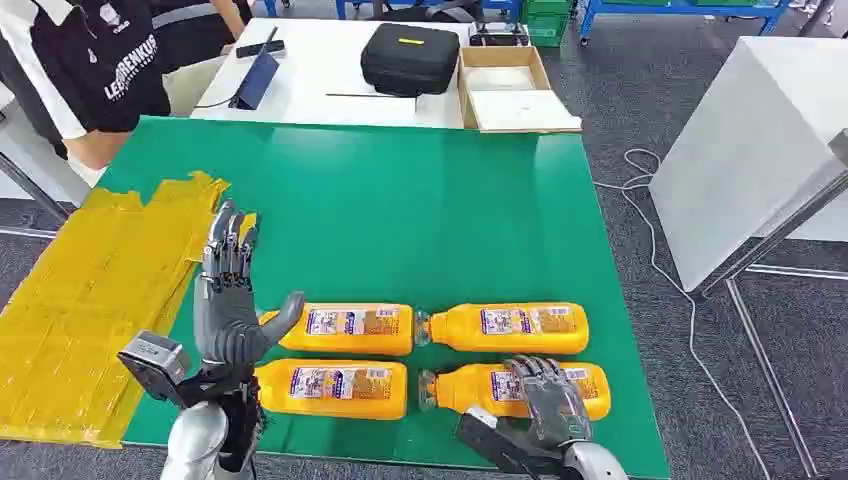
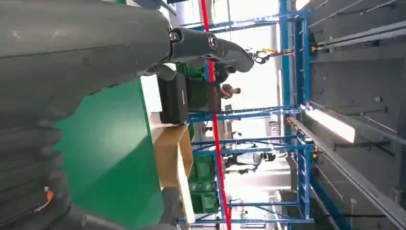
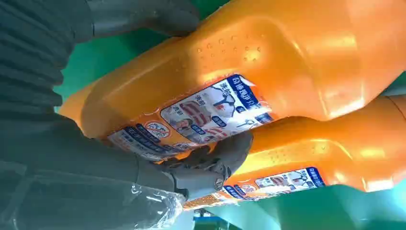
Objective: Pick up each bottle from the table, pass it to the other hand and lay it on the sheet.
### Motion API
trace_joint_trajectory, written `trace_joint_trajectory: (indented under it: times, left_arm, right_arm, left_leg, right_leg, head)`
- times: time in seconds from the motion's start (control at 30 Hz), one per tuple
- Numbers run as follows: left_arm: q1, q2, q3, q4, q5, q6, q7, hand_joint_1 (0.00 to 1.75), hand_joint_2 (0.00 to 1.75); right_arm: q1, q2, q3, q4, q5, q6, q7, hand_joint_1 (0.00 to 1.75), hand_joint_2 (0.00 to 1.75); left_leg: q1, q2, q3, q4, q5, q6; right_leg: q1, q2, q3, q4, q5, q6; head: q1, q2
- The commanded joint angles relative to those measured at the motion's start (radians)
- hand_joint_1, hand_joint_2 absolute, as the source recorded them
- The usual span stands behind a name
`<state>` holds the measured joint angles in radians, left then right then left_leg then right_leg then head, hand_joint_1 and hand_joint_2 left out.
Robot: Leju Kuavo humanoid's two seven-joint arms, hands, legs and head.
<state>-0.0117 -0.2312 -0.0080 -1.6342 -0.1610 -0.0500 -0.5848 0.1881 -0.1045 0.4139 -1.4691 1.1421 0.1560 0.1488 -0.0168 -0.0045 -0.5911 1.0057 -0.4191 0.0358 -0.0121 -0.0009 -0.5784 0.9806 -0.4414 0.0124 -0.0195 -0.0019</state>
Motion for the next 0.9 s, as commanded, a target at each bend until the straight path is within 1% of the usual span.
trace_joint_trajectory:
  times: [0.03,0.23,0.27,0.3,0.37,0.4,0.47,0.53,0.73,0.77,0.9]
  left_arm:
    - [-0.047,0.006,0.011,0.074,0.006,-0.001,0.005,0.00,1.75]
    - [-0.047,0.006,0.012,0.074,0.006,-0.001,0.005,0.00,1.75]
    - [-0.045,0.006,0.012,0.072,0.006,-0.001,0.005,0.00,1.75]
    - [-0.044,0.006,0.013,0.071,0.006,-0.002,0.005,0.00,1.75]
    - [-0.040,0.005,0.016,0.068,0.007,-0.002,0.005,0.00,1.75]
    - [-0.039,0.004,0.017,0.068,0.006,-0.002,0.005,0.00,1.75]
    - [-0.039,0.002,0.019,0.070,0.006,-0.003,0.005,0.00,1.75]
    - [-0.043,0.000,0.021,0.075,0.007,-0.003,0.005,0.00,1.75]
    - [-0.063,0.008,0.019,0.101,0.021,-0.004,0.003,0.00,1.75]
    - [-0.064,0.008,0.019,0.101,0.021,-0.004,0.003,0.00,1.75]
    - [-0.064,0.008,0.019,0.101,0.021,-0.004,0.003,0.00,1.75]
  right_arm:
    - [0.052,-0.042,0.042,0.089,-0.028,0.049,0.051,1.55,1.75]
    - [0.052,-0.043,0.042,0.088,-0.028,0.050,0.051,1.55,1.75]
    - [0.052,-0.044,0.043,0.086,-0.028,0.053,0.052,1.69,1.75]
    - [0.051,-0.046,0.046,0.086,-0.029,0.056,0.053,1.69,1.75]
    - [0.045,-0.048,0.047,0.092,-0.033,0.063,0.053,1.62,1.75]
    - [0.043,-0.049,0.049,0.097,-0.033,0.066,0.053,1.69,1.75]
    - [0.034,-0.050,0.054,0.111,-0.034,0.073,0.053,1.66,1.75]
    - [0.026,-0.055,0.064,0.126,-0.035,0.083,0.053,1.75,1.75]
    - [0.041,-0.073,0.082,0.135,-0.052,0.134,0.072,1.75,1.75]
    - [0.043,-0.074,0.082,0.136,-0.052,0.134,0.072,1.75,1.75]
    - [0.043,-0.074,0.082,0.136,-0.052,0.134,0.072,1.75,1.75]
  left_leg:
    - [0.002,-0.005,0.001,-0.001,0.001,-0.004]
    - [0.001,-0.003,0.004,-0.001,0.000,-0.002]
    - [0.001,-0.005,0.003,-0.001,0.001,-0.003]
    - [0.001,-0.004,0.004,-0.001,0.000,-0.002]
    - [0.001,-0.004,0.004,-0.001,0.000,-0.003]
    - [0.001,-0.003,0.004,-0.001,0.000,-0.002]
    - [0.002,-0.004,0.004,-0.001,0.000,-0.003]
    - [0.002,-0.004,0.005,-0.002,0.000,-0.003]
    - [0.001,-0.003,0.008,-0.001,-0.001,-0.003]
    - [0.002,-0.005,0.007,-0.002,0.000,-0.004]
    - [0.002,-0.004,0.009,-0.002,-0.001,-0.003]
  right_leg:
    - [0.002,-0.005,0.004,-0.003,0.000,-0.001]
    - [0.001,-0.003,0.006,-0.003,-0.001,0.000]
    - [0.001,-0.005,0.006,-0.004,0.000,-0.001]
    - [0.001,-0.004,0.006,-0.003,0.000,0.000]
    - [0.001,-0.005,0.006,-0.004,0.000,-0.001]
    - [0.001,-0.004,0.006,-0.003,-0.001,0.000]
    - [0.002,-0.004,0.007,-0.004,0.000,-0.001]
    - [0.002,-0.004,0.008,-0.005,0.000,-0.001]
    - [0.001,-0.003,0.009,-0.004,-0.001,0.000]
    - [0.002,-0.005,0.009,-0.005,0.000,-0.001]
    - [0.002,-0.004,0.011,-0.005,-0.001,-0.001]
  head:
    - [0.000,0.000]
    - [0.000,0.000]
    - [0.000,0.000]
    - [0.000,0.000]
    - [0.000,0.000]
    - [0.000,0.000]
    - [0.000,0.000]
    - [0.000,0.000]
    - [0.000,0.000]
    - [0.000,0.000]
    - [0.000,0.000]
